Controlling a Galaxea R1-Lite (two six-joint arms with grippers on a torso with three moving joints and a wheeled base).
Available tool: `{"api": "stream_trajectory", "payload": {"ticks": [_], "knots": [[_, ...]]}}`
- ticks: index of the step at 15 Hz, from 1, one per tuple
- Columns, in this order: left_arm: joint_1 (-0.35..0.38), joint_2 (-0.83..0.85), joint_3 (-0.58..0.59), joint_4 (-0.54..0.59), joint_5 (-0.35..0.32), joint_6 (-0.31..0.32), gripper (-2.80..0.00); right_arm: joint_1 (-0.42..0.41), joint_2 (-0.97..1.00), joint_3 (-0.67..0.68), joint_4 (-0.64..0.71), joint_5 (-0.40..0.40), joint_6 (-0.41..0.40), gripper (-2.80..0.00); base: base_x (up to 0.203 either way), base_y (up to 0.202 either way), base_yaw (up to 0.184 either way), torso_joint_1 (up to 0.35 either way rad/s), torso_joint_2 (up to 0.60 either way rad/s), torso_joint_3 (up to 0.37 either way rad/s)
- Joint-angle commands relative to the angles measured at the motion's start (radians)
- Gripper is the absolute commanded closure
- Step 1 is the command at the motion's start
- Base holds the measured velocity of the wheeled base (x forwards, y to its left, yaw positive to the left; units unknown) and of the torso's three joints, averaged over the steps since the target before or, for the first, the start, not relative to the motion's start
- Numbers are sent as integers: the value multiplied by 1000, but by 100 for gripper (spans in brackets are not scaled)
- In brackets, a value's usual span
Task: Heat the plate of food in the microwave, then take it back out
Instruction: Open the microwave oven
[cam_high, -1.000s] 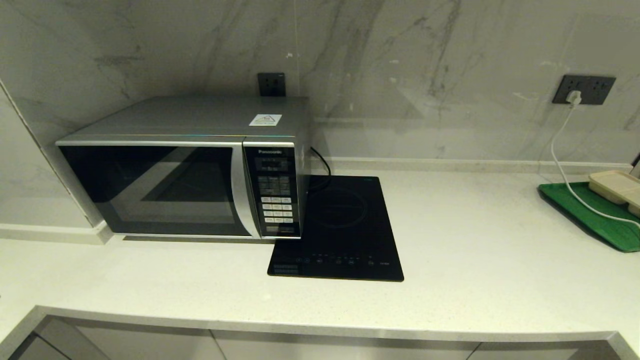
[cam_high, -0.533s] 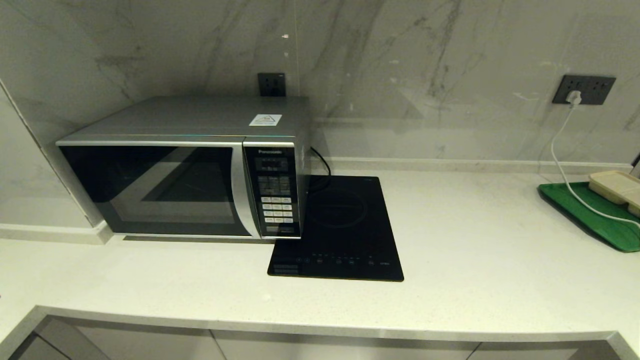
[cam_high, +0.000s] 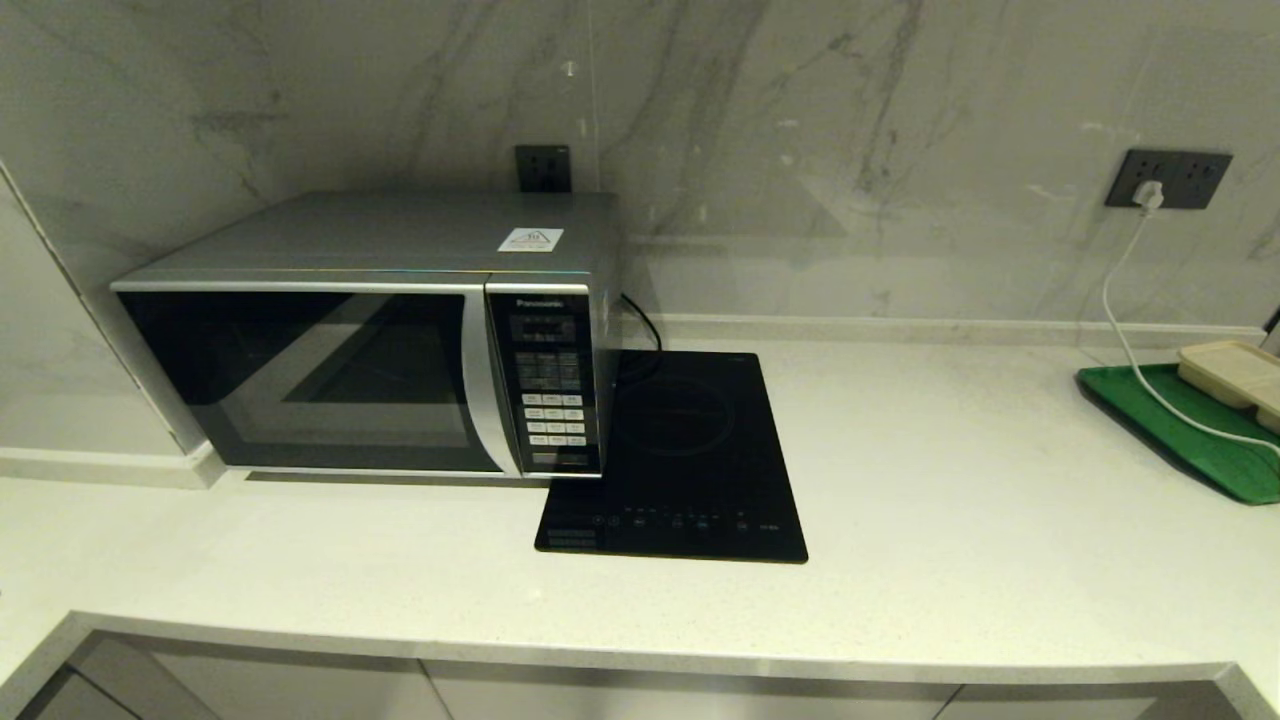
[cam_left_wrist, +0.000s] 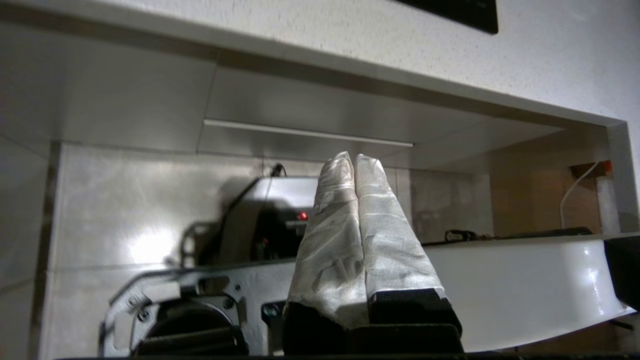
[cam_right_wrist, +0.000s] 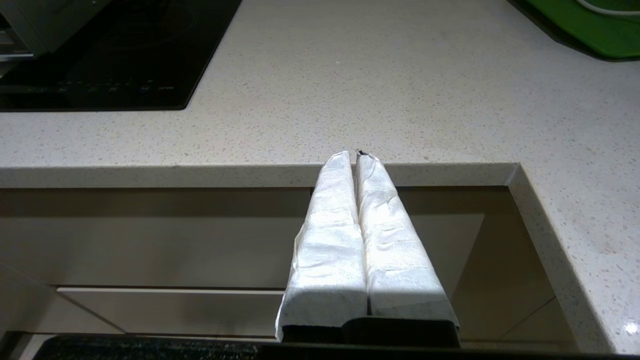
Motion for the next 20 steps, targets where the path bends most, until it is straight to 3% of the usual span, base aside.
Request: {"api": "stream_trajectory", "payload": {"ticks": [1, 8, 13, 14, 17, 20], "knots": [[-22, 20, 39, 9, -12, -29, 0, 0, 1, 0, 0, 0, 1, 0, 0, 0, 0, 0, 0, 0], [-150, 46, 224, -114, -144, -33, 0, 0, 1, 0, 0, 0, 1, 0, 0, 0, 0, 0, 0, 0], [-162, 251, 290, -500, -180, -37, 0, 0, 1, 0, 0, 0, 1, 0, 0, 0, 0, 0, 0, 0], [-161, 318, 268, -586, -181, -33, -280, -1, 1, 0, 0, 0, 1, 0, 0, 0, 0, 0, 0, 0], [-135, 537, 177, -732, -191, -30, -280, -1, 1, 0, 0, 0, 1, 0, 0, 0, 0, 0, 0, 0], [-11, 776, -81, -802, -305, -31, -280, 0, 1, 0, 0, 0, 1, 0, 0, 0, 0, 0, 0, 0]]}}
